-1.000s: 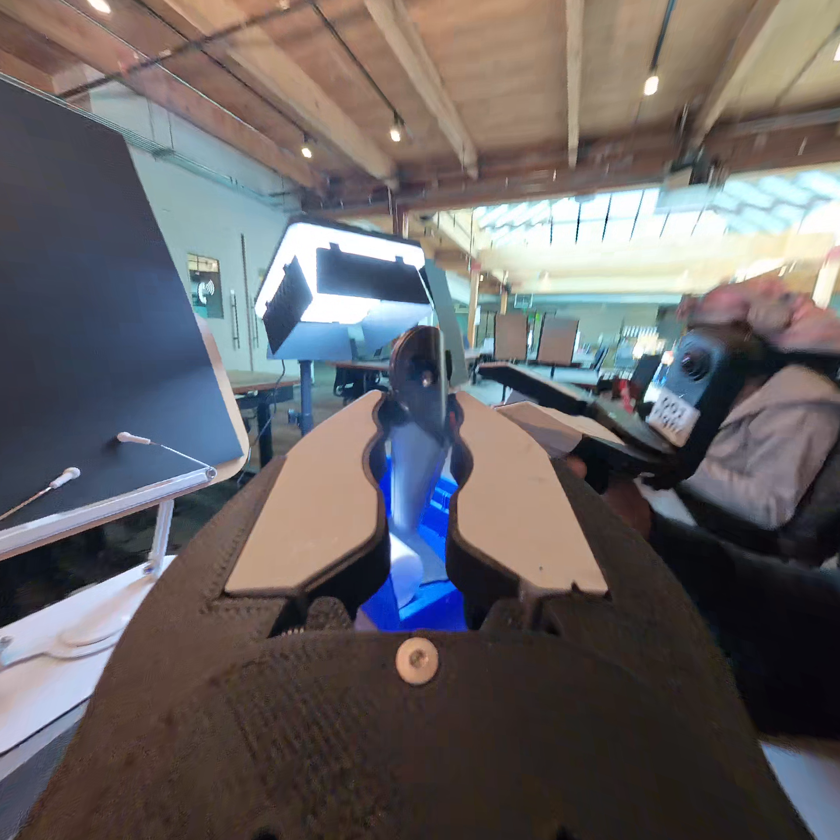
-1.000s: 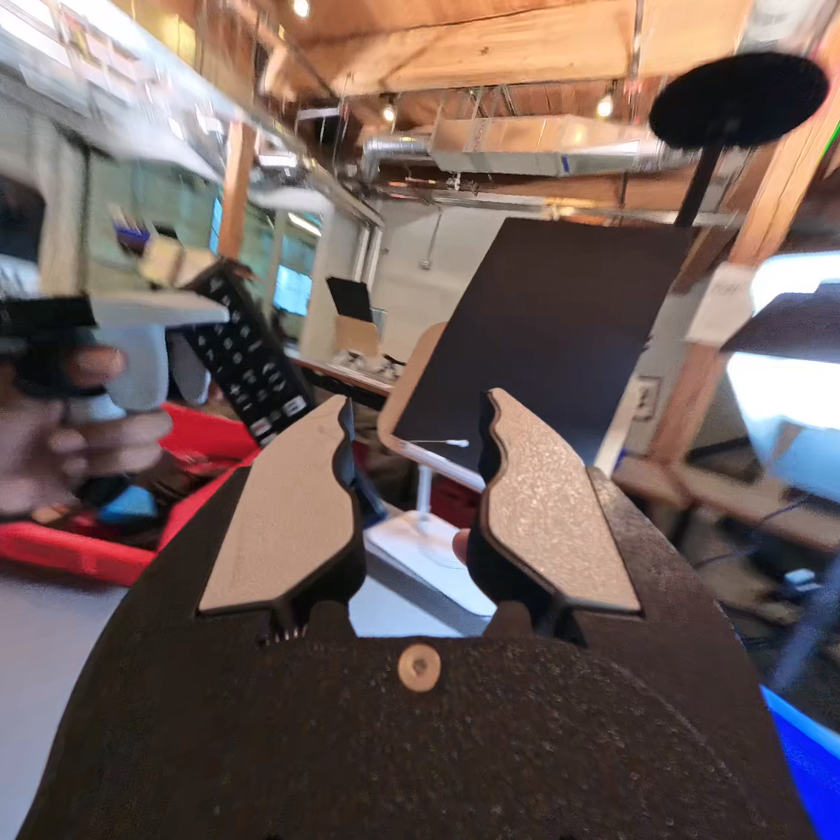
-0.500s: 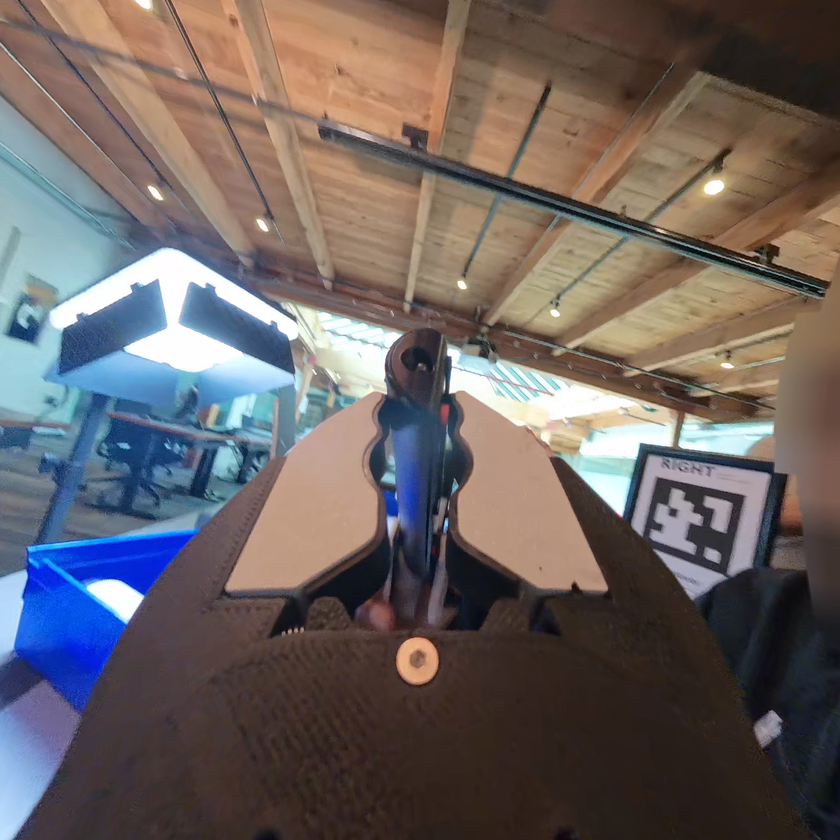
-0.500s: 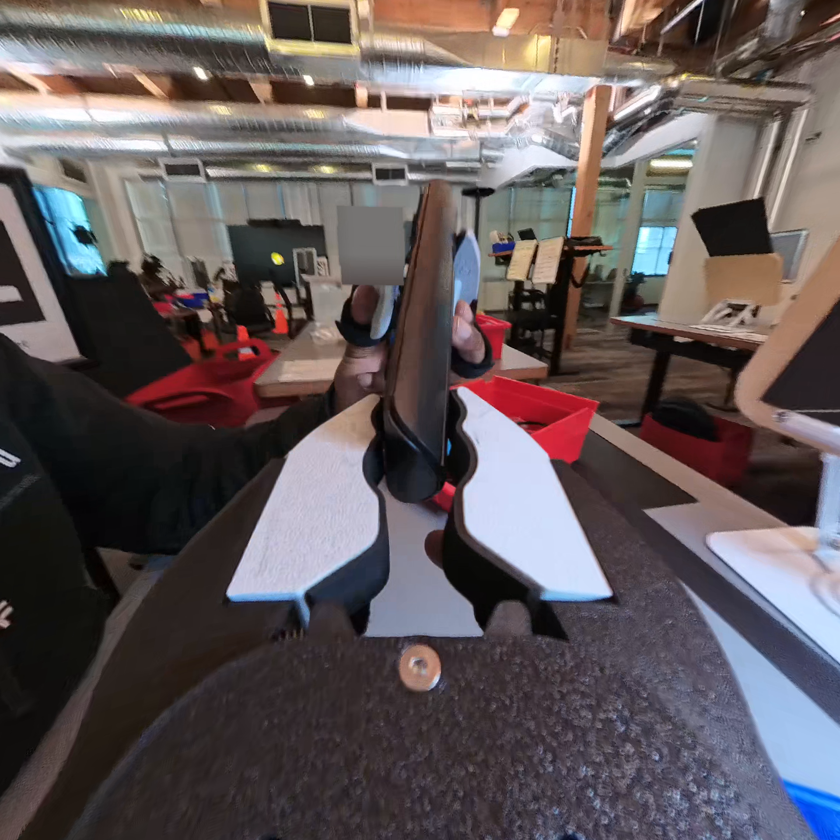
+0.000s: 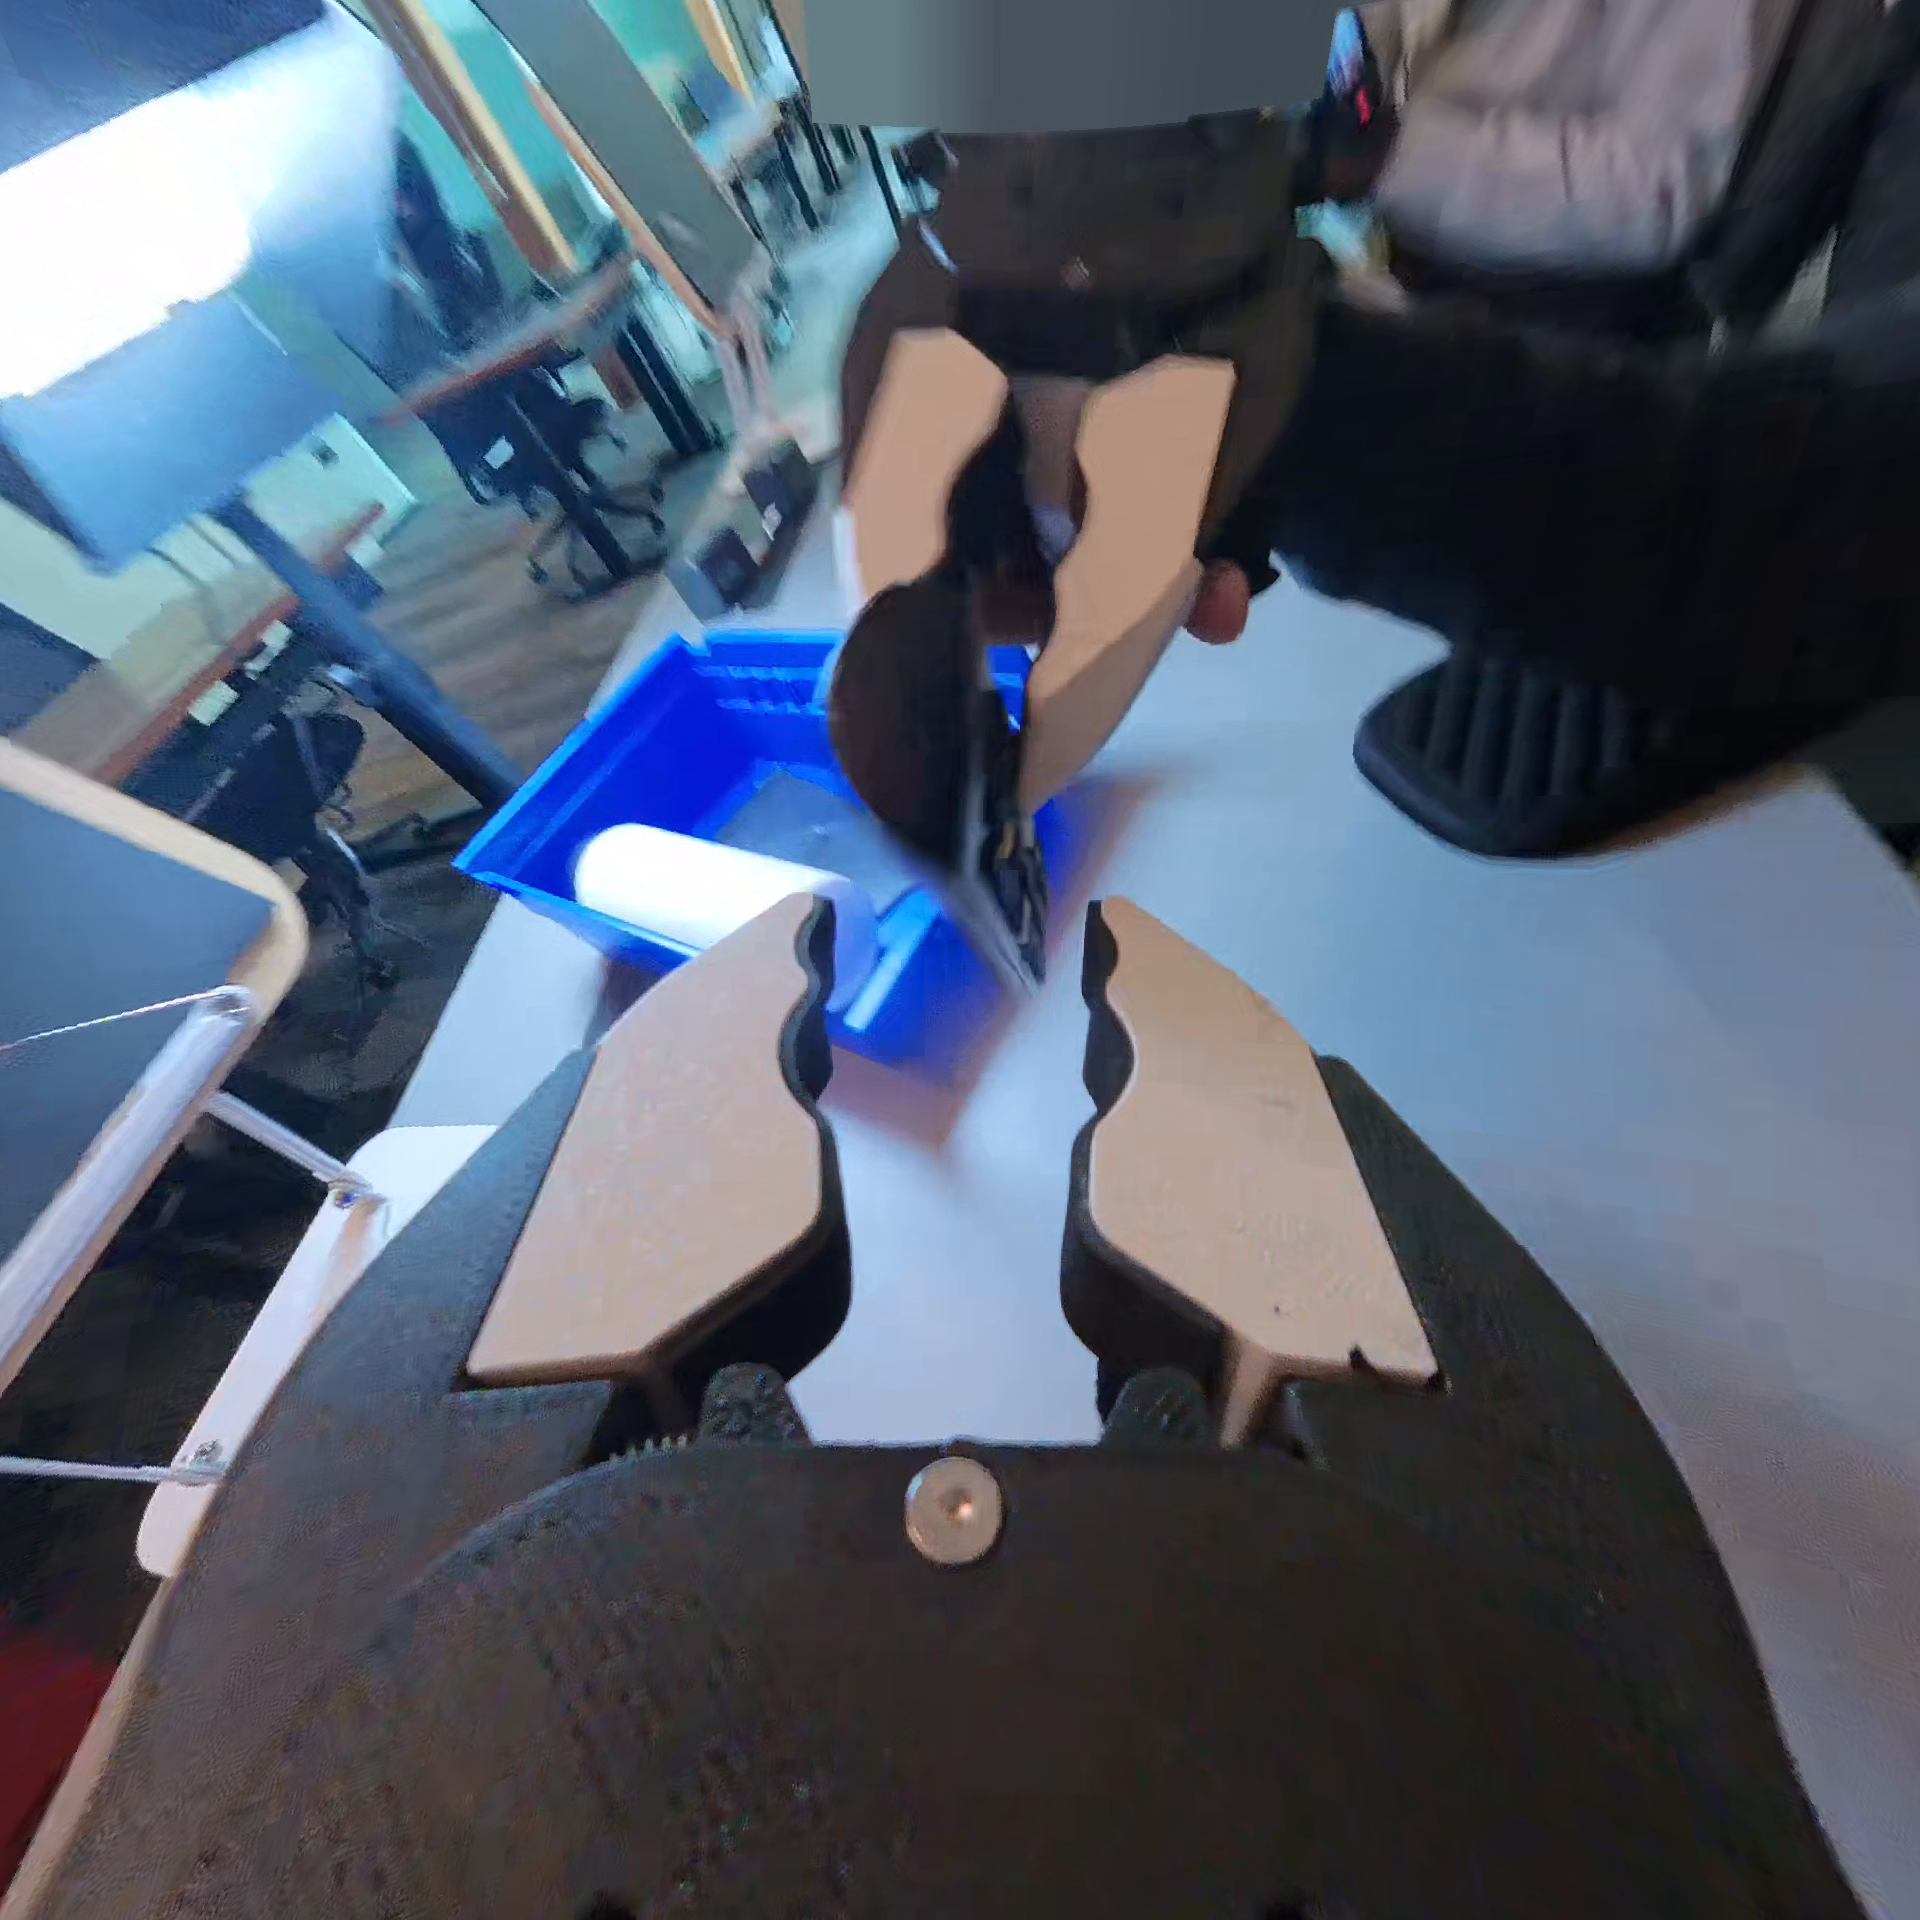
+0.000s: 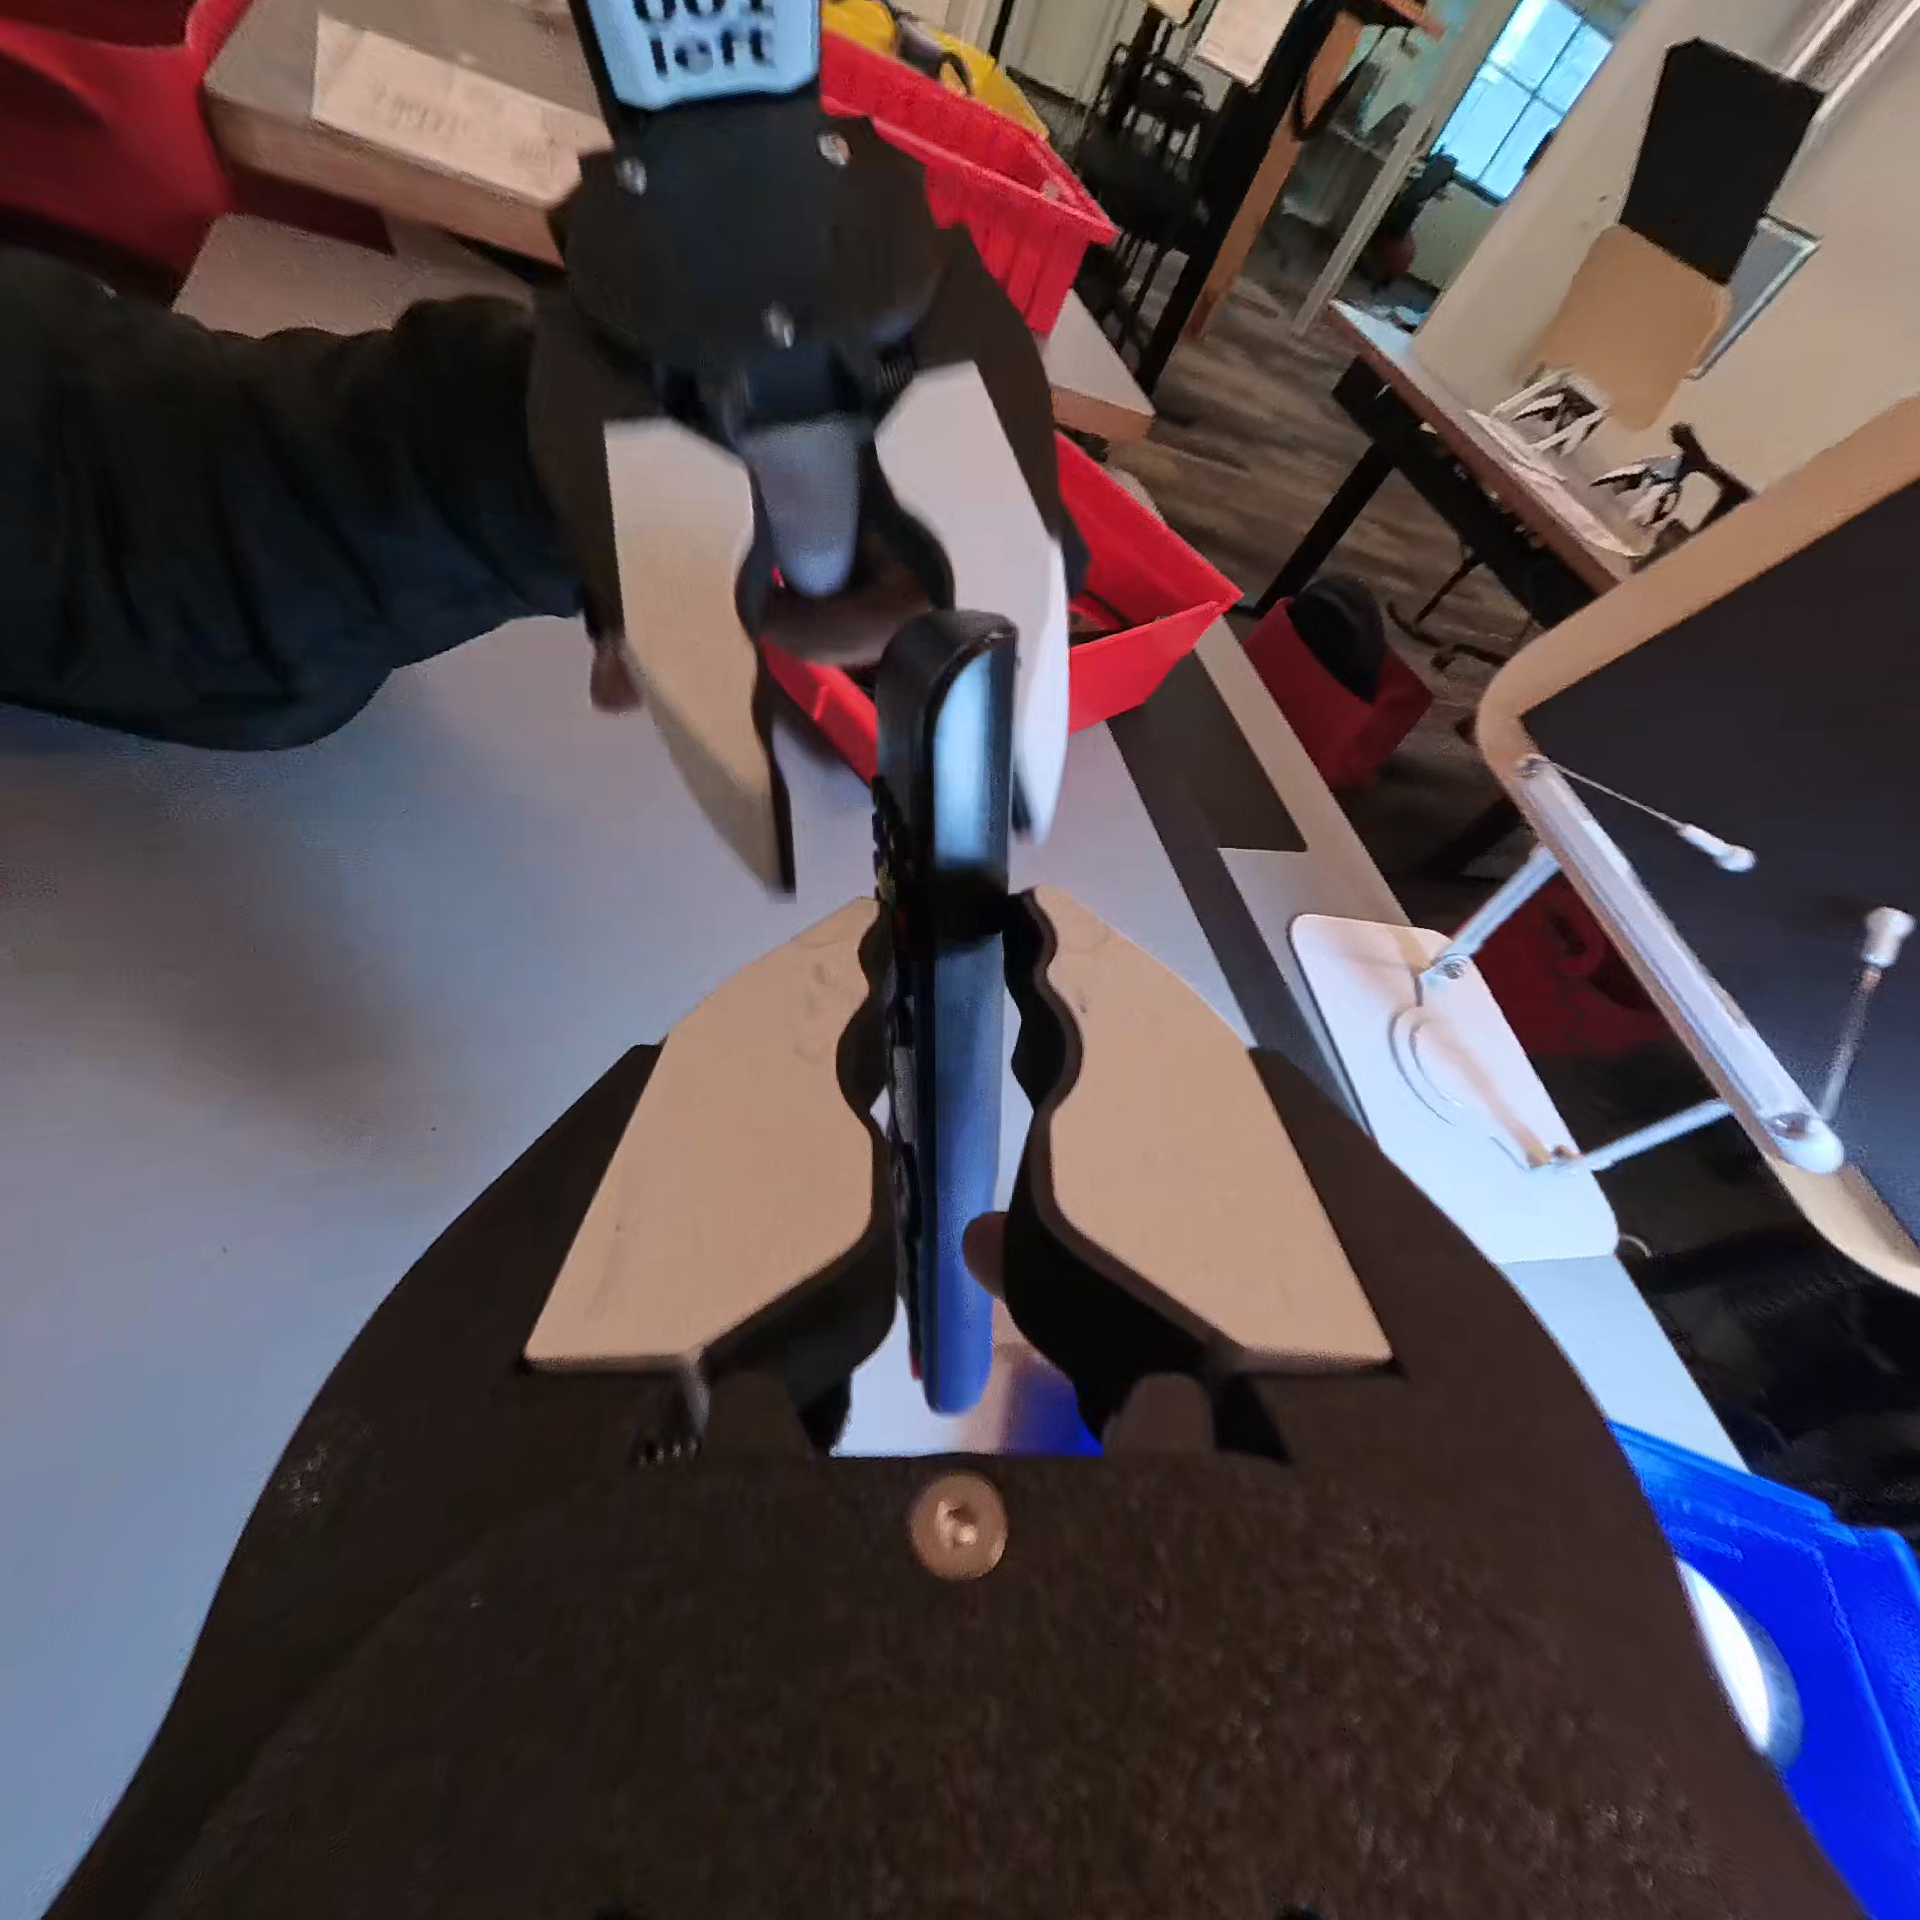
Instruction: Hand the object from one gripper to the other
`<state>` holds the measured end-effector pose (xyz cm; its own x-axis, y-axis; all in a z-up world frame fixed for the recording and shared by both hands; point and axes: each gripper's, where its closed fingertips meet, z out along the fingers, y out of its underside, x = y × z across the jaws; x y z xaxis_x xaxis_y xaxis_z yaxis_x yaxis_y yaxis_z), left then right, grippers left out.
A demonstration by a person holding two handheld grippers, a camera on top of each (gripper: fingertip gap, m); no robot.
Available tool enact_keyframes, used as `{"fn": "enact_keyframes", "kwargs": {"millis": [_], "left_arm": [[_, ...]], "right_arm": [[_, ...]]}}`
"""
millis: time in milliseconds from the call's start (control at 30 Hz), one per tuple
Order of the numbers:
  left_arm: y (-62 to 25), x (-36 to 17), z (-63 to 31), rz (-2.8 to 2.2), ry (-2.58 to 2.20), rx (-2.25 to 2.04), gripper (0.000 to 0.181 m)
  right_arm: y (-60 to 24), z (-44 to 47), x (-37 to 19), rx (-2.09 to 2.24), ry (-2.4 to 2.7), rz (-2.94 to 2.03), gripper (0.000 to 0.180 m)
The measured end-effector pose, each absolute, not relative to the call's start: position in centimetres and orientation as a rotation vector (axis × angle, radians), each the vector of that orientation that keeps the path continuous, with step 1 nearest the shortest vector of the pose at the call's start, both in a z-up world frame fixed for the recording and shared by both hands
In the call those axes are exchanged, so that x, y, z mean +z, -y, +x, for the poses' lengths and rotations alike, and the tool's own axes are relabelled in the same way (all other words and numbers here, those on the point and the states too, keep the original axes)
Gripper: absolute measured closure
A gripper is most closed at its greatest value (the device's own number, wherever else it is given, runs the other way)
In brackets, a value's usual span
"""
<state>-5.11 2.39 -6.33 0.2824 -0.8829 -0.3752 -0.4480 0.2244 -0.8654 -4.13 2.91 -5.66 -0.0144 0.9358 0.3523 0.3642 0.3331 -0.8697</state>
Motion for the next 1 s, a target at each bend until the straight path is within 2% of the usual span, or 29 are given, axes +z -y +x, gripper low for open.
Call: {"fn": "enact_keyframes", "kwargs": {"millis": [100, 133, 300, 367, 467, 567, 633, 700, 833, 867, 900, 1000], "left_arm": [[-3.0, -8.4, -3.2, -1.398, -1.363, -0.434, 0.141], [-3.2, -8.2, -3.1, -1.384, -1.344, -0.444, 0.146], [-2.6, -5.2, -3.3, -1.239, -1.244, -0.541, 0.153], [-2.2, -3.7, -3.9, -1.189, -1.188, -0.603, 0.156], [-1.7, -0.8, -5.2, -1.124, -1.069, -0.712, 0.156], [0.0, 1.5, -5.6, -1.037, -1.014, -0.88, 0.156], [0.8, 2.6, -5.4, -0.98, -0.983, -0.961, 0.156], [0.9, 3.1, -5.6, -0.949, -0.947, -0.991, 0.155], [-0.3, 3.1, -7.3, -1.048, -0.935, -1.044, 0.152], [-0.8, 3.0, -8.1, -1.09, -0.932, -1.022, 0.125], [-1.4, 3.0, -9.2, -1.132, -0.922, -0.981, 0.14], [-2.6, 2.9, -12.2, -1.22, -0.925, -0.753, 0.138]], "right_arm": [[-2.3, -5.1, -6.5, 0.706, 1.617, -1.196, 0.16], [-2.4, -5.1, -6.4, 0.692, 1.608, -1.188, 0.159], [-1.4, -5.4, -3.2, 0.739, 1.485, -1.039, 0.16], [-1.4, -5.2, -2.0, 0.756, 1.424, -1.006, 0.15], [-2.0, -4.7, -3.2, 0.819, 1.464, -1.097, 0.122], [-2.6, -5.4, -5.0, 0.87, 1.485, -1.132, 0.116], [-1.7, -6.4, -5.6, 0.949, 1.504, -1.11, 0.123], [-1.0, -6.8, -5.4, 0.975, 1.504, -1.055, 0.153], [-1.8, -5.4, -4.0, 0.905, 1.469, -1.058, 0.154], [-2.2, -4.7, -3.6, 0.883, 1.46, -1.064, 0.154], [-2.5, -4.1, -3.3, 0.858, 1.455, -1.071, 0.154], [-3.6, -2.8, -3.3, 0.731, 1.467, -1.102, 0.155]]}}
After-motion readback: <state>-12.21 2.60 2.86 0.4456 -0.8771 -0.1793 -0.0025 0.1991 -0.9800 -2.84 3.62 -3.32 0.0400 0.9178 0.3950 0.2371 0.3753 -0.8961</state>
